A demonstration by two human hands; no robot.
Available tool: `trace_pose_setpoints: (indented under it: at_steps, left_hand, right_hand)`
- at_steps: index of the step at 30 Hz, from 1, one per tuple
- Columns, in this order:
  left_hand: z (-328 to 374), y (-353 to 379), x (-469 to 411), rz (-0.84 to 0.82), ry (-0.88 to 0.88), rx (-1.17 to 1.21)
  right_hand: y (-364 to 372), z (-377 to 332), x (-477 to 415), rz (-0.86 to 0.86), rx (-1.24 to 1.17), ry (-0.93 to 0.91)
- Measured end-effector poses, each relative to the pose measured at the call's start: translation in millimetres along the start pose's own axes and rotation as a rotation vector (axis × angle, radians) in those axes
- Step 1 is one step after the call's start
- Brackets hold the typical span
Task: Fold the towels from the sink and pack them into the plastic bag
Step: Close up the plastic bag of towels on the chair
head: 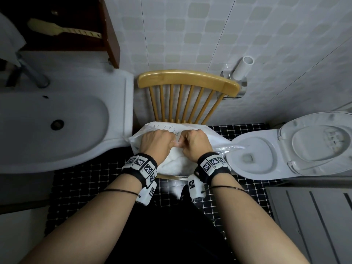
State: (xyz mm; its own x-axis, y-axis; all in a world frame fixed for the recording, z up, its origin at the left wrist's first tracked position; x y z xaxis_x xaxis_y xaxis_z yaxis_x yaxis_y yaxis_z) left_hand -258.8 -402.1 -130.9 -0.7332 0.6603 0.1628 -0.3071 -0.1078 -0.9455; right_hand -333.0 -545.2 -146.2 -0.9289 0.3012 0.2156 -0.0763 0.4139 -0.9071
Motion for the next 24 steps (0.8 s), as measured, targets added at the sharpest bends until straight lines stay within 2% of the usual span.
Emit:
trace_pose_setpoints:
  at_steps: [7, 12, 15, 17, 19, 24]
  left_hand:
    - [-1, -10, 2, 0.047, 0.042, -0.239]
    - [-19, 2, 7, 0.173, 0.092, -0.190]
    - [-22, -4, 5, 0.074, 0.081, -0.163]
    - [-21, -4, 4, -0.038, 0.021, -0.174]
    - [-24, -3, 3, -0.082, -0.025, -0.121]
    - [-23, -2, 1, -0.055, -0.020, -0.071]
  right_hand:
    - [-1, -4, -2, 0.008, -0.005, 0.038]
    - [8, -22, 1, 0.012, -0.129, -0.031]
    - [16, -29, -3, -0.016, -0.136, -0.039]
    - [18, -31, -6, -0.006, -0.111, -0.009]
    - [17, -36, -7, -0.026, -0.042, -0.019]
    - [16, -37, -9, -0.048, -0.010, 0.018]
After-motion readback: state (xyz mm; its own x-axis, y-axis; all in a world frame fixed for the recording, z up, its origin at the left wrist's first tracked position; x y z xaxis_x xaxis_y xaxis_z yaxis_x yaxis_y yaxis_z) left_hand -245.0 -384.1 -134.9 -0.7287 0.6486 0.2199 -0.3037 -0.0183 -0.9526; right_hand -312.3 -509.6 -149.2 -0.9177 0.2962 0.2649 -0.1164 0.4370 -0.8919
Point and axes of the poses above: each hand's wrist, its own x-axis away from the middle knuckle, its own y-axis out of the palm, z = x × y, the point moved 2 cm from there along -x, towards the middle knuckle, and after that the axes turned 4 degrees about x, right-handed, at the moved point
